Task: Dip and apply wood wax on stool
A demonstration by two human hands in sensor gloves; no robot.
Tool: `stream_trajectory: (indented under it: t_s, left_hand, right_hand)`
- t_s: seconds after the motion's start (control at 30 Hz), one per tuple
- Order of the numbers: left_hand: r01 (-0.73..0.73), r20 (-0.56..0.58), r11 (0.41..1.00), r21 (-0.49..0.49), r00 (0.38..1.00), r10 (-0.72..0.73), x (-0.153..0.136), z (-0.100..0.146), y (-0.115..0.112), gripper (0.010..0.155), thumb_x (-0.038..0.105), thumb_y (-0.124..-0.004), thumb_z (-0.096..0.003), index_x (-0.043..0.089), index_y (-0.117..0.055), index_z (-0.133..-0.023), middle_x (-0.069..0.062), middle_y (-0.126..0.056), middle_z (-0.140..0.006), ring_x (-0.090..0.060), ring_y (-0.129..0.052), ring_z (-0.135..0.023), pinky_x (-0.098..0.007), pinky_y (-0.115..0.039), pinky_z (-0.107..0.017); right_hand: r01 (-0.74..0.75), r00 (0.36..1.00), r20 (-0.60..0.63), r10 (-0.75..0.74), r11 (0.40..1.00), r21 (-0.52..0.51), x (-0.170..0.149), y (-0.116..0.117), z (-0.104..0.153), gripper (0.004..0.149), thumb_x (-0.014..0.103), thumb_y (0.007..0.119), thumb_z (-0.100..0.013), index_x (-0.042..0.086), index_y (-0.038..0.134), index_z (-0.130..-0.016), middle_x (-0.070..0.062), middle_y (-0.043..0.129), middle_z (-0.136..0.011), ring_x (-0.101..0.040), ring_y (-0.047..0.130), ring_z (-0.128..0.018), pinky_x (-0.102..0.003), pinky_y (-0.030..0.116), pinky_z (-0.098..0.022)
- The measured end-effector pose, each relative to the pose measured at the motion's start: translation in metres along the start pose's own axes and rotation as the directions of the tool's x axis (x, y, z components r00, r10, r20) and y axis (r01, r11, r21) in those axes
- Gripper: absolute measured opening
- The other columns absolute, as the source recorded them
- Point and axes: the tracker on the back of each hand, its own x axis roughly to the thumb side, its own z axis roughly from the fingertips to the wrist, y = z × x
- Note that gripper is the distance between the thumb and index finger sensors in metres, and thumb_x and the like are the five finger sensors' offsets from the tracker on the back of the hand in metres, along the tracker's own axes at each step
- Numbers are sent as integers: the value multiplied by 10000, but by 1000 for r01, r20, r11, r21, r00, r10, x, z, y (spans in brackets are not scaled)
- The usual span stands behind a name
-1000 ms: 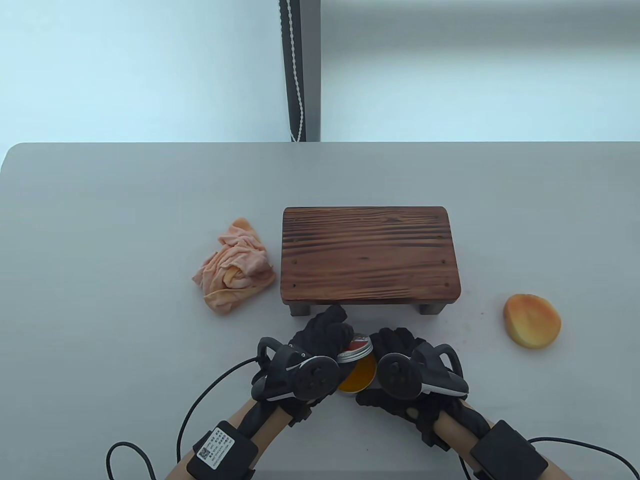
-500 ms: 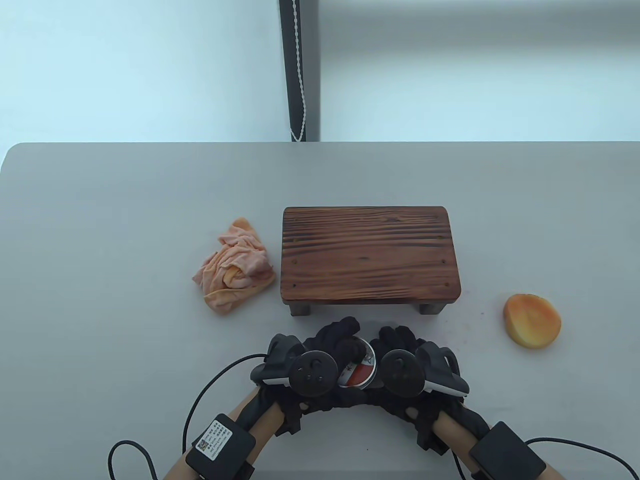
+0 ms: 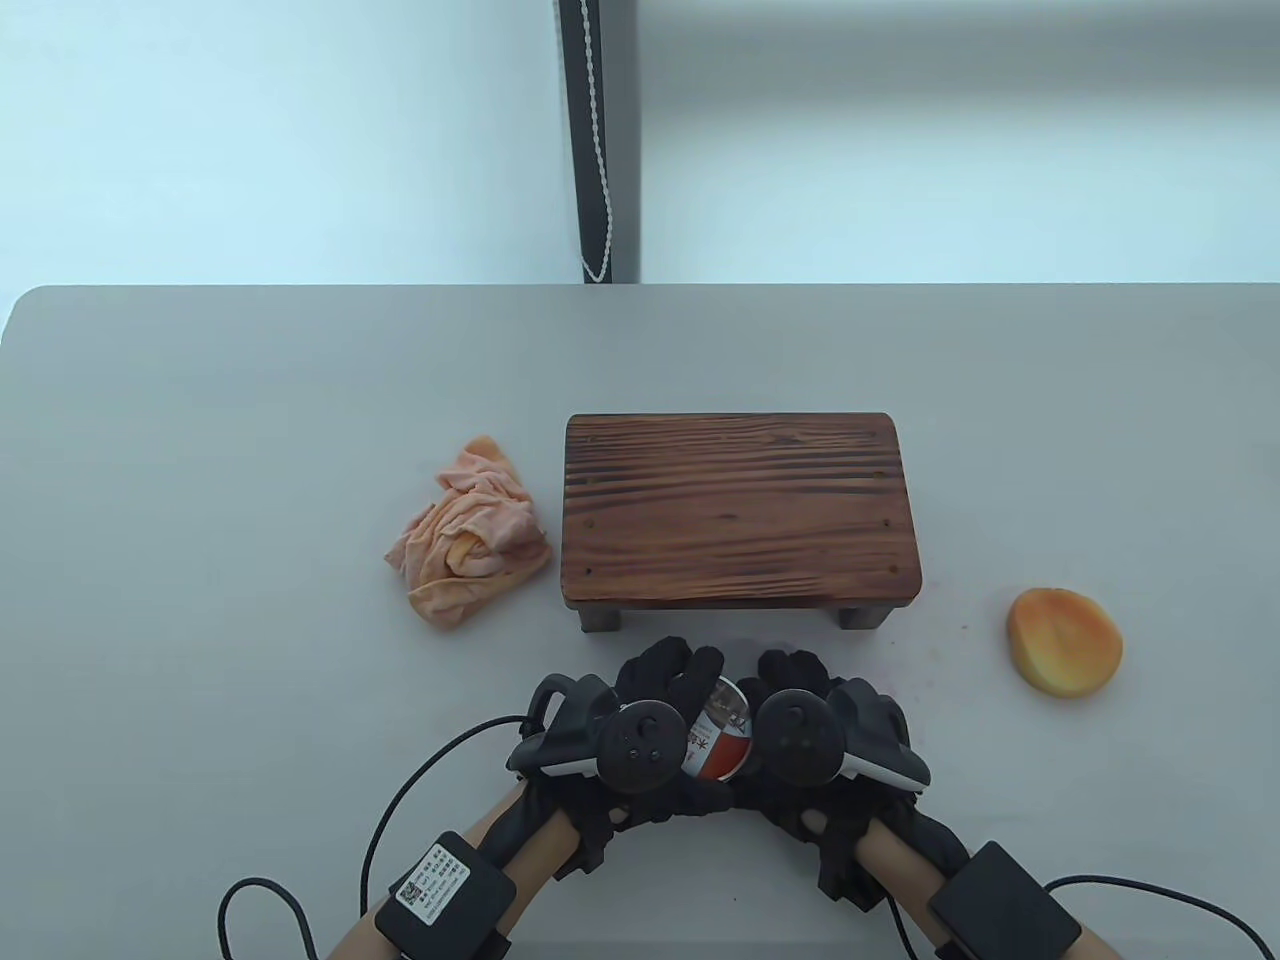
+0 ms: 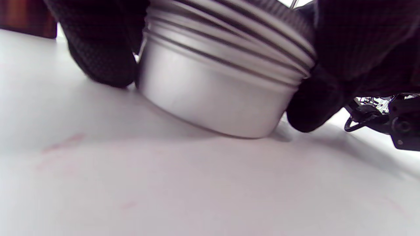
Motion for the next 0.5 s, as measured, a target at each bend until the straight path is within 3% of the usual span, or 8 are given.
stream_trajectory:
  t_s: [0.3,0.43,0.5]
  left_hand:
    - [-15,9,1000,-22,1000,15,-1,1,-1,865,544,-843,-555,2,-466,-1114,-412,-353,-1138,-694,-568,-1002,-694,-841,-593]
    - [-25,-45,999,-46,999,23,0,1,-2,1028,610,-848,-519,-39,-342,-1134,-448,-288,-1124,-713,-551,-999,-671,-821,-626]
    - [-4,-68,1000,-11,998,3,2,0,-2,1035,614,-851,-511,-48,-352,-1131,-432,-349,-1109,-704,-588,-987,-661,-842,-612]
  right_hand:
    - [-7,1000,8,7,1000,-4,-1,0,0,801,331,914,-505,-108,492,-1026,-493,379,-1119,-772,352,-970,-897,375,-554]
    - [-5,1000,8,5,1000,-5,-2,0,0,800,332,915,-504,-108,497,-1025,-490,381,-1121,-768,353,-975,-897,376,-555]
    - [-5,1000,8,5,1000,-6,-2,0,0,800,332,917,-503,-107,499,-1026,-487,382,-1125,-764,354,-979,-897,376,-555]
